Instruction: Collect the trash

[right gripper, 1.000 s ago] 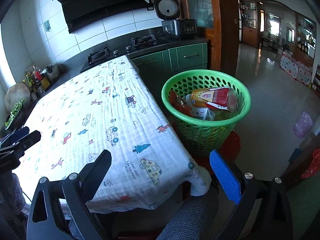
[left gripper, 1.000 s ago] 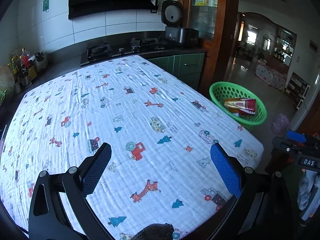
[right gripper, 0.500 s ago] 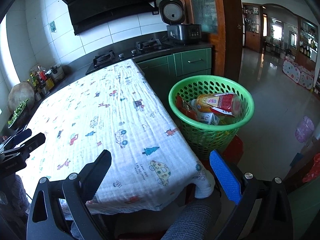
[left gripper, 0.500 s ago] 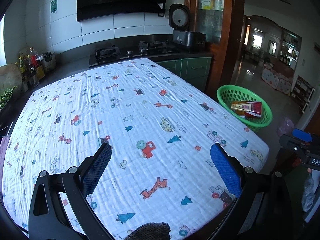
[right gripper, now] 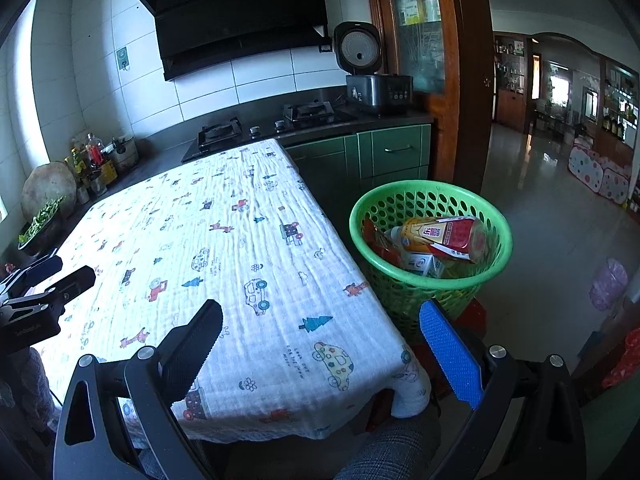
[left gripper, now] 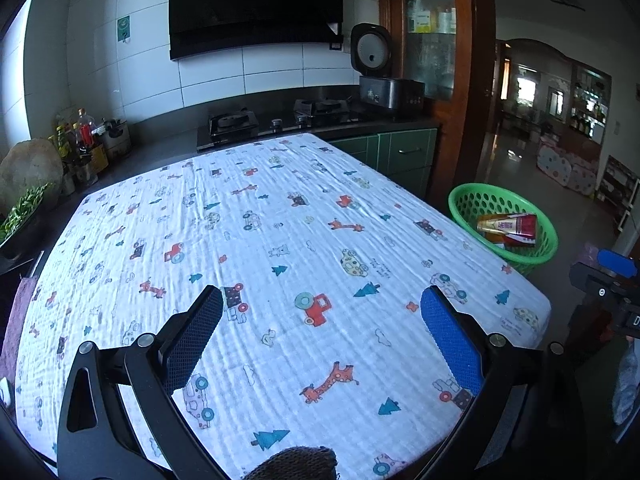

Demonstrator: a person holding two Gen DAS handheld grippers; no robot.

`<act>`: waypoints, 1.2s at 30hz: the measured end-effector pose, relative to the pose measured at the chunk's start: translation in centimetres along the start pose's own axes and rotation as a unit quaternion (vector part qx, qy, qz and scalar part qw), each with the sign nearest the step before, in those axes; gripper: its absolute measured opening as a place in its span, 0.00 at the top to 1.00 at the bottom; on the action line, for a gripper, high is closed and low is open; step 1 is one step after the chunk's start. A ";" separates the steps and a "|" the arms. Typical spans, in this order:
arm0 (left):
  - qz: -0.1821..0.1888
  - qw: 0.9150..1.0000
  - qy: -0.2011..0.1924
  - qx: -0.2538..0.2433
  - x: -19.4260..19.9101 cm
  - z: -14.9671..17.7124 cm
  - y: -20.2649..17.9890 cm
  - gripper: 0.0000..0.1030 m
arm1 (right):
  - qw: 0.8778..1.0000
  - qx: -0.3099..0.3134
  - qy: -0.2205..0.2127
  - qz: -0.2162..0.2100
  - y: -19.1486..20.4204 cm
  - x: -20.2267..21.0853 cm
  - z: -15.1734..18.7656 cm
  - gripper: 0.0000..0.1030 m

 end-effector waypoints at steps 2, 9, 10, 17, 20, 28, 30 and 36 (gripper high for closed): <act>-0.003 1.000 -0.005 -0.001 0.1 -0.1 0.1 0.05 | 1.000 0.001 -0.006 0.002 0.1 0.0 -0.1 0.07; -0.007 1.000 -0.008 0.005 0.3 -0.1 0.5 0.05 | 1.000 0.010 -0.012 0.001 0.7 -0.2 -0.2 0.07; -0.007 1.000 -0.008 0.006 0.3 -0.1 0.5 0.05 | 1.000 0.011 -0.012 0.001 0.8 -0.2 -0.2 0.07; -0.009 1.000 -0.010 0.009 0.3 -0.1 0.7 0.05 | 1.000 0.012 -0.015 -0.001 1.0 -0.2 -0.4 0.07; -0.009 1.000 -0.010 0.010 0.2 -0.1 0.8 0.05 | 1.000 0.013 -0.016 -0.004 1.1 -0.2 -0.4 0.07; -0.011 1.000 -0.010 0.011 0.1 -0.1 0.9 0.05 | 1.000 0.017 -0.013 -0.005 1.4 -0.5 -0.4 0.07; -0.011 1.000 -0.009 0.011 0.0 -0.1 0.8 0.05 | 1.000 0.018 -0.013 -0.005 1.4 -0.5 -0.4 0.07; -0.012 1.000 -0.011 0.012 0.0 0.0 0.8 0.05 | 1.000 0.021 -0.013 -0.006 1.6 -0.5 -0.5 0.07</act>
Point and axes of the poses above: each gripper's, at about its wrist camera, not at the fingertips, and x roughly against the way its jaws point, y to its left, z to its underside, the point moved 5 cm from there along -x, roughly the way its jaws point, and after that the axes turned 8 degrees about y, right-handed, at the moved point
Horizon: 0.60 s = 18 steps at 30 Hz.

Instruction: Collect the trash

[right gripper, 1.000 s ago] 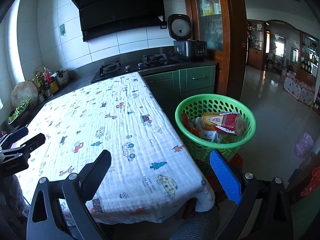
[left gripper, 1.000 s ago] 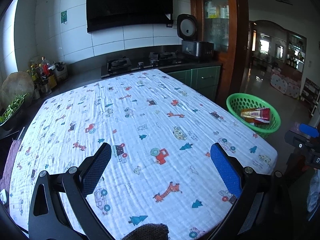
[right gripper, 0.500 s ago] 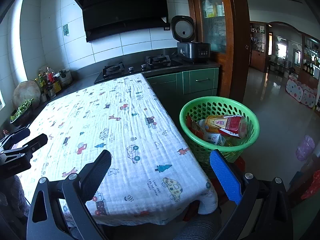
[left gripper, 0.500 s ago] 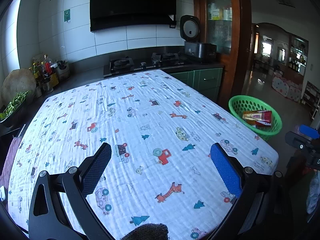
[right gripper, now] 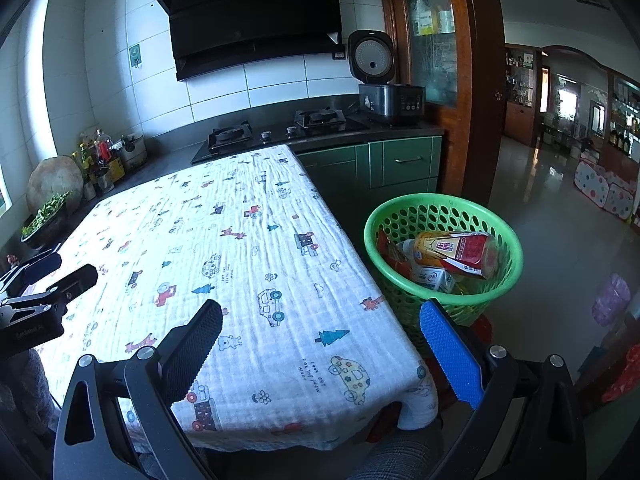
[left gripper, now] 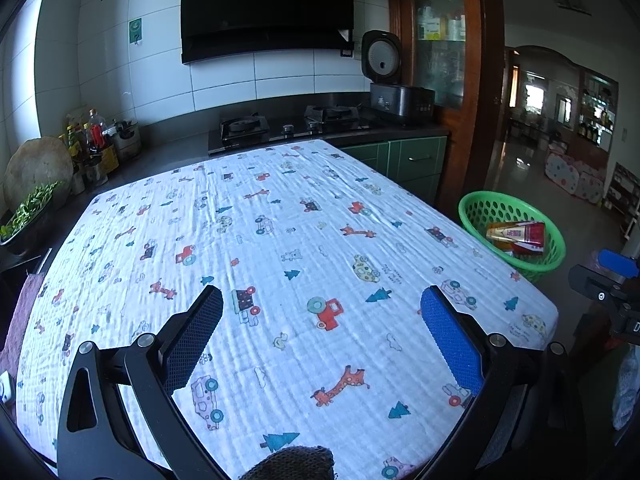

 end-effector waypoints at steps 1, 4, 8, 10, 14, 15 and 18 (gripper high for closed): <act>0.000 1.000 0.000 0.001 0.0 0.0 0.0 0.05 | 1.000 0.000 0.000 0.000 0.0 0.0 -0.1 0.07; -0.001 1.000 0.000 0.002 0.0 0.0 0.1 0.05 | 1.000 0.001 -0.001 -0.001 0.1 0.1 -0.1 0.07; -0.003 1.000 0.001 0.003 0.0 0.0 0.2 0.05 | 1.000 0.001 -0.001 -0.003 0.1 0.0 -0.1 0.07; -0.002 1.000 0.001 0.004 -0.1 -0.1 0.2 0.05 | 1.000 0.001 -0.001 -0.003 0.1 -0.1 -0.1 0.07; -0.002 1.000 0.002 0.005 -0.1 -0.1 0.2 0.05 | 1.000 0.003 0.000 -0.004 0.2 -0.1 -0.1 0.07; -0.002 1.000 0.002 0.005 -0.2 -0.2 0.2 0.05 | 1.000 0.003 0.000 -0.004 0.2 -0.1 -0.1 0.07; -0.002 1.000 0.003 0.007 -0.2 -0.2 0.3 0.05 | 1.000 0.003 0.001 -0.006 0.3 -0.2 -0.1 0.07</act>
Point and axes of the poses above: each gripper's, at about its wrist camera, not at the fingertips, and x roughly against the way its jaws point, y to its left, z to its underside, the point moved 5 cm from there along -x, roughly the way its jaws point, and after that the axes turned 8 degrees about y, right-handed, at the moved point
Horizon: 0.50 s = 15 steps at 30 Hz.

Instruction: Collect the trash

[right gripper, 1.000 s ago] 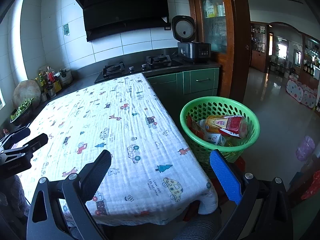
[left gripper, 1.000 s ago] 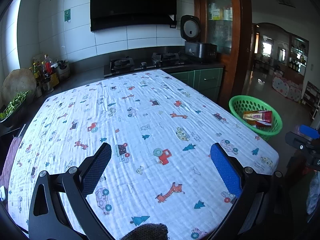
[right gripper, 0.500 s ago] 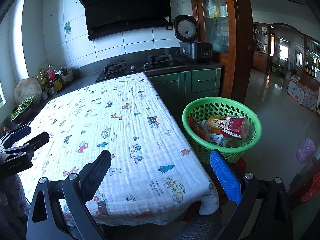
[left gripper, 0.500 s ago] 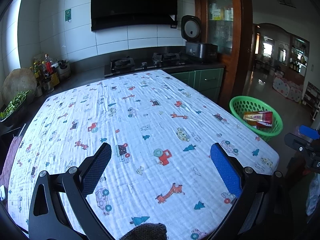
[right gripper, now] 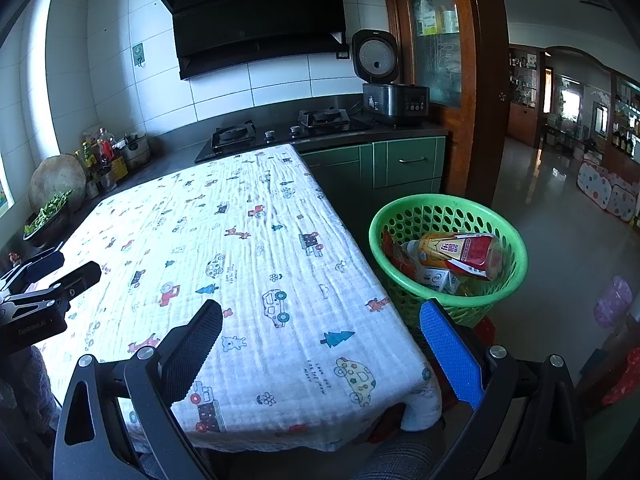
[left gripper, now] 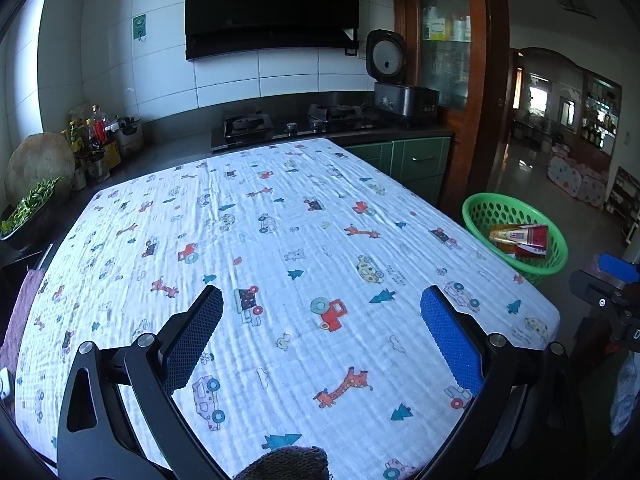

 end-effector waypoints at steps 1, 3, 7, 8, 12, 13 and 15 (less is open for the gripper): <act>0.001 1.000 0.000 0.001 0.0 0.0 0.0 0.05 | 1.000 0.000 0.000 0.000 0.0 0.0 0.0 0.07; 0.001 1.000 0.000 0.001 0.0 0.0 0.0 0.05 | 1.000 0.001 0.001 -0.001 0.1 0.0 0.1 0.07; 0.001 1.000 0.002 0.001 -0.1 0.0 0.1 0.05 | 1.000 0.001 0.001 -0.002 0.2 -0.1 0.1 0.07; 0.001 1.000 0.002 0.001 -0.1 0.0 0.1 0.05 | 1.000 0.001 0.002 -0.003 0.2 -0.1 0.1 0.07; 0.000 1.000 0.002 0.001 -0.1 0.0 0.1 0.05 | 1.000 0.002 0.003 -0.004 0.3 -0.2 0.1 0.07; 0.000 1.000 0.002 0.001 -0.2 0.1 0.1 0.05 | 1.000 0.001 0.003 -0.004 0.3 -0.2 0.1 0.07; 0.001 1.000 0.002 0.001 -0.2 0.1 0.1 0.05 | 1.000 0.002 0.003 -0.004 0.3 -0.2 0.1 0.07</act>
Point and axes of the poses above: each gripper's, at about its wrist camera, not at the fingertips, and x roughly against the way its jaws point, y to its left, z to its underside, the point moved 5 cm from there along -x, roughly the way its jaws point, and after that the axes turned 8 degrees about y, right-handed, at the moved point
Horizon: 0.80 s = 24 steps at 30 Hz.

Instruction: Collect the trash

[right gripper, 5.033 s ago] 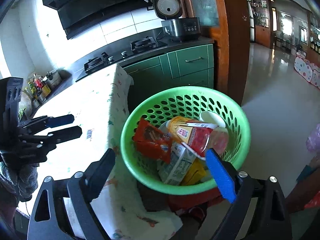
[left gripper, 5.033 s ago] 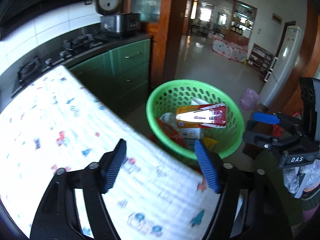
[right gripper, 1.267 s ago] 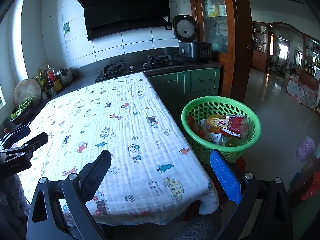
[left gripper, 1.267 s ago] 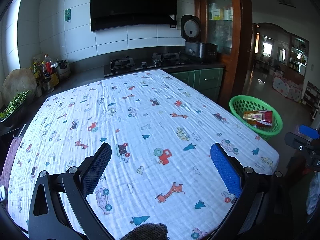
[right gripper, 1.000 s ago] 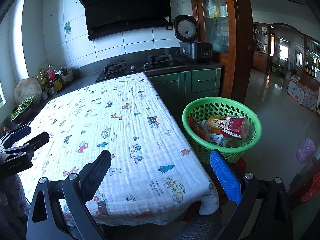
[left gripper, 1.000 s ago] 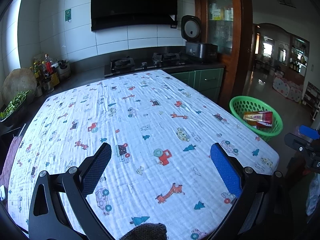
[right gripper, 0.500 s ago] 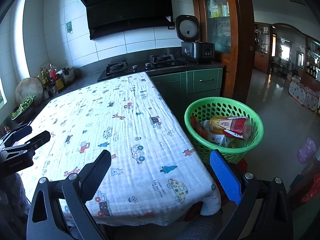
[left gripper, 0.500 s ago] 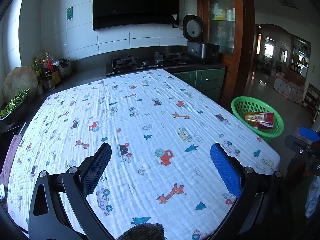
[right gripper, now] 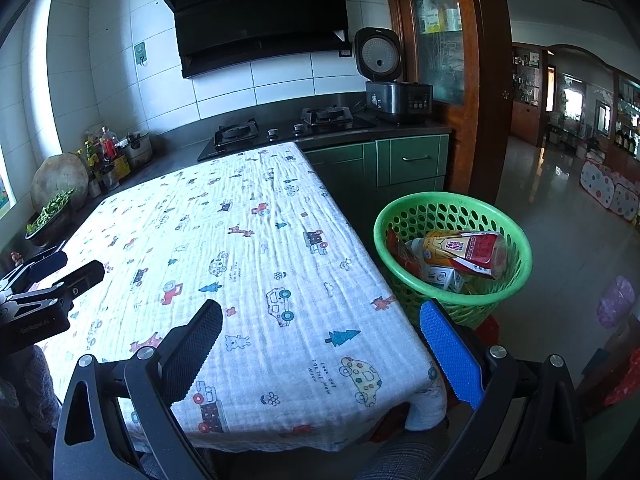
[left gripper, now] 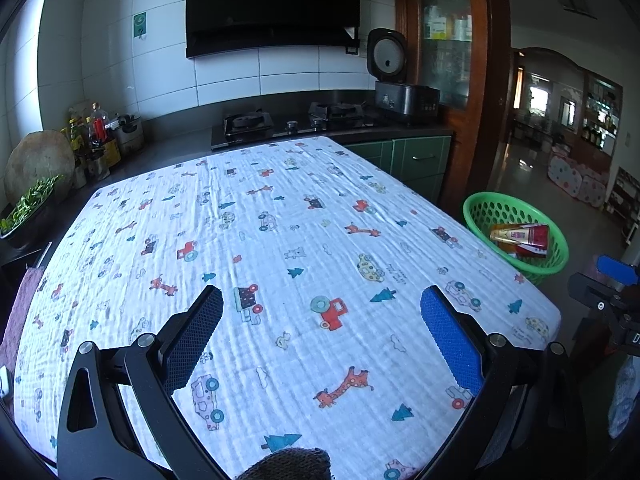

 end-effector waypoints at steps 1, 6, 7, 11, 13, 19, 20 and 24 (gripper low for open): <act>-0.001 1.000 0.000 0.000 0.0 0.0 0.0 0.05 | 1.000 0.000 0.000 -0.001 0.0 0.0 0.0 0.07; -0.001 1.000 0.000 0.001 0.0 0.1 0.0 0.05 | 1.000 0.002 -0.001 -0.003 0.2 -0.1 0.0 0.07; -0.002 1.000 0.000 0.002 0.0 0.1 0.0 0.05 | 1.000 0.002 0.000 -0.004 0.2 -0.1 0.0 0.07; -0.002 1.000 0.000 0.003 0.0 0.2 0.1 0.05 | 1.000 0.003 -0.001 -0.005 0.3 -0.2 0.0 0.07; -0.002 1.000 0.000 0.002 0.0 0.1 0.1 0.05 | 1.000 0.002 -0.001 -0.007 0.2 -0.2 0.0 0.07; -0.001 1.000 -0.001 0.001 0.1 0.1 0.1 0.05 | 1.000 0.003 0.000 -0.007 0.2 -0.3 0.0 0.07; -0.001 1.000 -0.002 0.001 0.1 0.2 0.1 0.05 | 1.000 0.002 -0.001 -0.008 0.3 -0.3 0.0 0.07; -0.003 1.000 -0.008 0.000 0.4 0.1 0.1 0.05 | 1.000 0.002 -0.002 -0.010 0.3 -0.2 0.1 0.07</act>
Point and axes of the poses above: each gripper's, at about its wrist camera, not at the fingertips, and x roughly against the way its jaws point, y to its left, z to its underside, the point moved 5 cm from there along -x, roughly the way its jaws point, and after that the axes turned 8 degrees about y, right-handed, at the moved point
